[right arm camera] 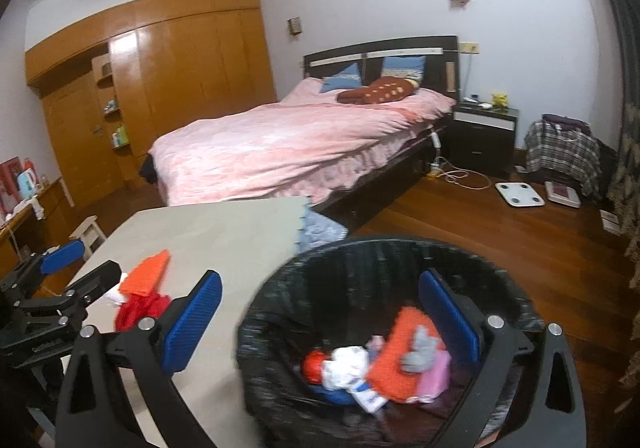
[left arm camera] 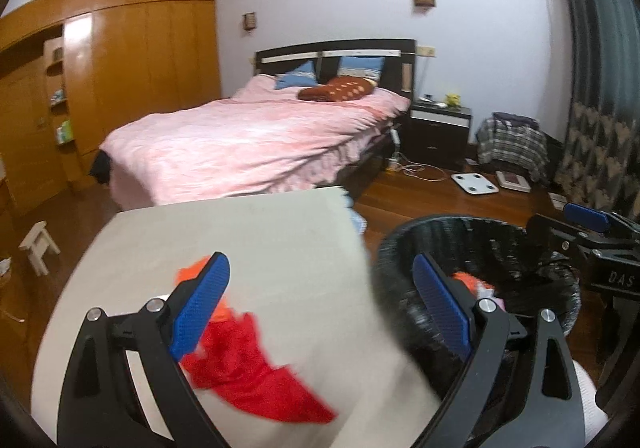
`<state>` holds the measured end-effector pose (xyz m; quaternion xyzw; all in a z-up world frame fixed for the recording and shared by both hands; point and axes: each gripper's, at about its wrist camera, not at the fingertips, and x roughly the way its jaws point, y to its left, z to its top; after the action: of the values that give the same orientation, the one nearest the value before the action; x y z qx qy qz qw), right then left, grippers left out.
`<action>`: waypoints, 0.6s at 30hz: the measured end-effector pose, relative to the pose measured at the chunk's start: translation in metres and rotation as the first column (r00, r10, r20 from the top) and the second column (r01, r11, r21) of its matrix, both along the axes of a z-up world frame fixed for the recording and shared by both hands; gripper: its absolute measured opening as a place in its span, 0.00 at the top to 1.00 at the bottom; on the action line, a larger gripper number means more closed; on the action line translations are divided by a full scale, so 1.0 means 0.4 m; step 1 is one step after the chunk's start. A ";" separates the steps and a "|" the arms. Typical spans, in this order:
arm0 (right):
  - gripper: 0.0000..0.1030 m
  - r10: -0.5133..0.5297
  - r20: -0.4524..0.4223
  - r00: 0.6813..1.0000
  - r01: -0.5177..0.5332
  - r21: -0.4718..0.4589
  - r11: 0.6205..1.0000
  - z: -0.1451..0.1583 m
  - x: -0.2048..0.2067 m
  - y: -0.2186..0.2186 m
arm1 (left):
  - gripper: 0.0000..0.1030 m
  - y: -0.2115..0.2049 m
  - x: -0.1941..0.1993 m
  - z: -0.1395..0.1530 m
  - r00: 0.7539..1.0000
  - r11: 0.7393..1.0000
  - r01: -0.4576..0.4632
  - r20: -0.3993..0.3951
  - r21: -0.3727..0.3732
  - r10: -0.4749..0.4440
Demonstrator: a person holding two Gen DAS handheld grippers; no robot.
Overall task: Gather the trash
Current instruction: 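Move both tools back over the remaining trash on the table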
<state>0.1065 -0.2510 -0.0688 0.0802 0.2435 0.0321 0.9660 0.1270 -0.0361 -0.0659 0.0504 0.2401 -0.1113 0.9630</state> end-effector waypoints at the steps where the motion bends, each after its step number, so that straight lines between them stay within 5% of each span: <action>1: 0.06 0.014 0.001 1.000 -0.014 -0.004 1.000 0.002 0.005 0.022 | 0.12 0.025 -0.005 0.002 1.000 1.000 -0.018 0.003 0.002 0.018; 18: 0.06 0.152 -0.003 0.988 -0.152 -0.027 0.988 -0.045 0.095 0.257 | 0.12 0.318 0.013 -0.047 0.971 0.970 -0.238 -0.016 0.041 0.239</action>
<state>0.1445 -0.1484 -0.0868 0.0483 0.2497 0.1024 0.9617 0.1322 0.0912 -0.0847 0.0386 0.2565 0.0096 0.9657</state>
